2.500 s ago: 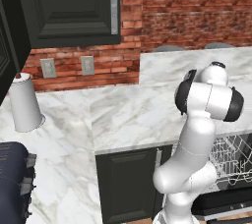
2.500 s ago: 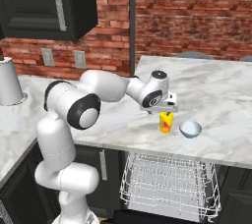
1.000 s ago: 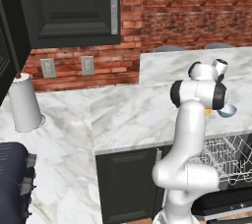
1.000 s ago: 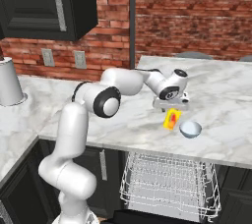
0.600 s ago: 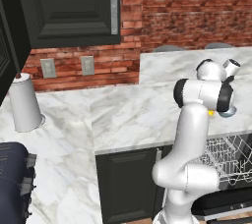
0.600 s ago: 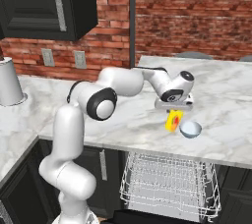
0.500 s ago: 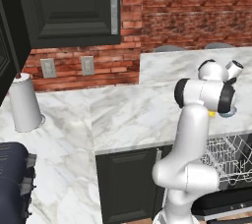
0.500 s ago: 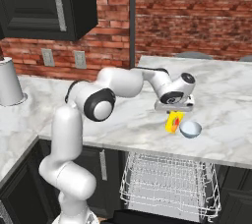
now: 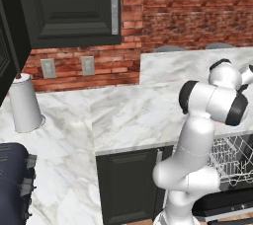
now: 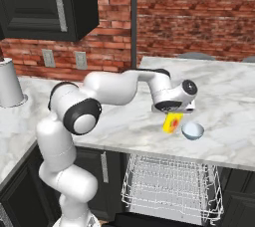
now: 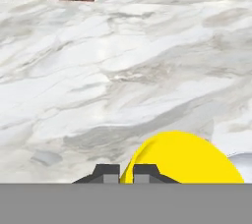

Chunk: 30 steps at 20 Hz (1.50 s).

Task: Pick up the cup and bowl from the counter, place them in the dishwasher, and close the dishwasher door.

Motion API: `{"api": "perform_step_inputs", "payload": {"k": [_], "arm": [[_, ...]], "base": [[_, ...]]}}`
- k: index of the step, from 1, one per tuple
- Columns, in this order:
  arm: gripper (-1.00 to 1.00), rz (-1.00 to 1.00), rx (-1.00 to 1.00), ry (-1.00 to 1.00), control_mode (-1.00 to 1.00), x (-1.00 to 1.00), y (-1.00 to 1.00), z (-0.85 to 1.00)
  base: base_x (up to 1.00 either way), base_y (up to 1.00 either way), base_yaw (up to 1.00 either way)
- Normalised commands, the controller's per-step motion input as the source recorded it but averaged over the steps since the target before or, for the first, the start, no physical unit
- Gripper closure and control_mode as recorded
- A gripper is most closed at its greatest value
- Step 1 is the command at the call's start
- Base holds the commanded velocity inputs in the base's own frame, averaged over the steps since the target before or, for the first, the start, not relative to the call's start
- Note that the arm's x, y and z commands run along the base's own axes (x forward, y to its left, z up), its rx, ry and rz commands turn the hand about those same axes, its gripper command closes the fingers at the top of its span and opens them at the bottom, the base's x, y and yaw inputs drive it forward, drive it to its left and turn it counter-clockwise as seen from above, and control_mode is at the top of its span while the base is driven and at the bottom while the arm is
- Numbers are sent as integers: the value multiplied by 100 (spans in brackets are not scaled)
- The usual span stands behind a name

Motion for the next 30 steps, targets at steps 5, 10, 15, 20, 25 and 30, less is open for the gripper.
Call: {"api": "perform_step_inputs", "payload": {"k": [5, 10, 15, 20, 25, 30], "arm": [[100, 0, 13, -2, -100, -45, 25, 2], [100, 0, 9, 0, -100, -69, 6, 3], [100, 0, 0, -3, -100, -57, 0, 6], [100, 0, 0, 0, -100, -38, 0, -6], [100, 0, 1, 0, -100, -50, 0, -4], [100, 0, 9, 0, -100, -47, 0, -19]], "base": [[0, 0, 0], [0, 0, 0], [0, 0, 0], [0, 0, 0], [0, 0, 0], [0, 0, 0]]}}
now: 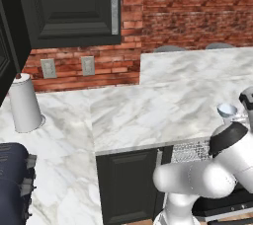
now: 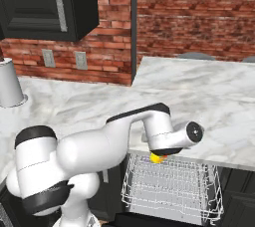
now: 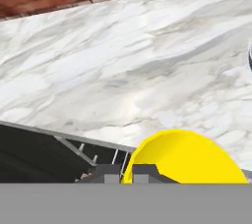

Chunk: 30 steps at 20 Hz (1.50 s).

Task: Pick up the cup and bowl from the counter, place them in the dishwasher, and close the dishwasher door.

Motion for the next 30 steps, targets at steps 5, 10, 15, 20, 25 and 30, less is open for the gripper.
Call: {"api": "perform_step_inputs", "payload": {"k": [5, 10, 15, 20, 25, 30], "arm": [[100, -3, 18, 1, -100, -27, 0, -37], [100, -5, 13, 4, -100, -9, 0, -44], [100, 0, -1, 0, -100, 0, -12, -42], [100, 0, -3, 0, -100, -6, -17, -40], [100, 0, -1, 0, -100, -24, -22, -31], [100, 0, 0, 0, -100, -21, -21, -35]], "base": [[0, 0, 0], [0, 0, 0], [0, 0, 0], [0, 0, 0], [0, 0, 0], [0, 0, 0]]}}
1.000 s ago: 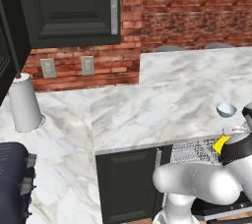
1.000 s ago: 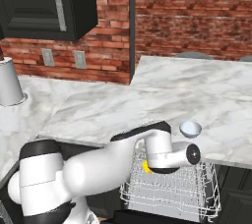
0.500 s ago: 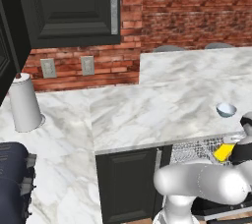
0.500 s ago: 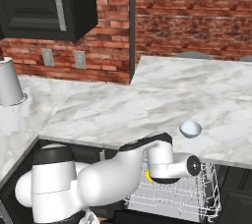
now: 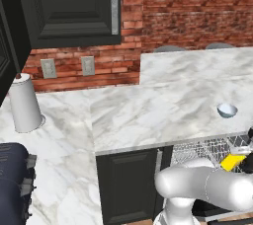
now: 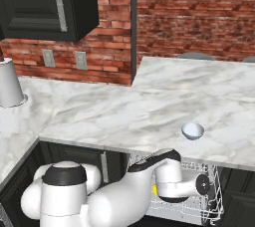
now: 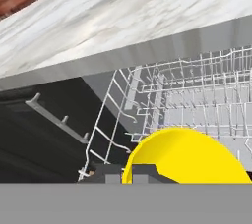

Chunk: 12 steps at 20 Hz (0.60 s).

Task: Pick up the cup and bowl from the counter, place them in the dishwasher, and close the dishwasher door.

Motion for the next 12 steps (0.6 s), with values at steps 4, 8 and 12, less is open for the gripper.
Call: {"api": "perform_step_inputs", "payload": {"k": [4, 8, 12], "arm": [[100, 0, 1, 0, -100, -1, -13, -39], [100, -5, 7, 1, -100, 0, -11, -26], [100, -9, 13, 0, -100, 0, -18, -14]], "base": [[0, 0, 0], [0, 0, 0], [0, 0, 0]]}}
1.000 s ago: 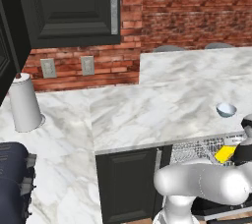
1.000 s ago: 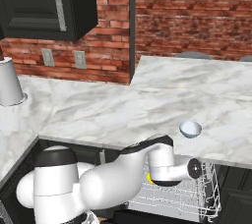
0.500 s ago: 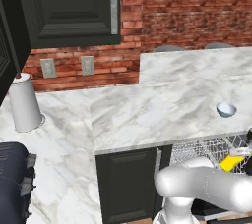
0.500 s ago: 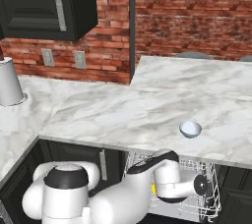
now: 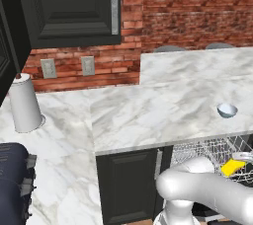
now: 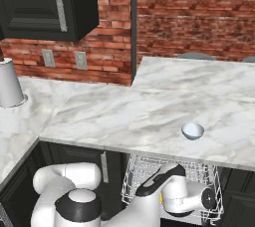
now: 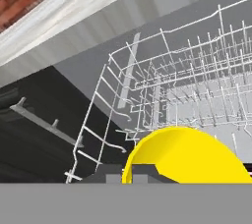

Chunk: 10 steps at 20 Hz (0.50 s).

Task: Pick up the cup and bowl from the counter, place them in the dishwasher, and close the dishwasher door.

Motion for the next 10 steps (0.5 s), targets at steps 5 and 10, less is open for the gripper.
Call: {"api": "perform_step_inputs", "payload": {"k": [5, 10], "arm": [[100, -3, 2, 0, -100, 2, -23, -17], [100, -1, -1, 0, -100, 21, -20, -11]], "base": [[0, 0, 0], [0, 0, 0]]}}
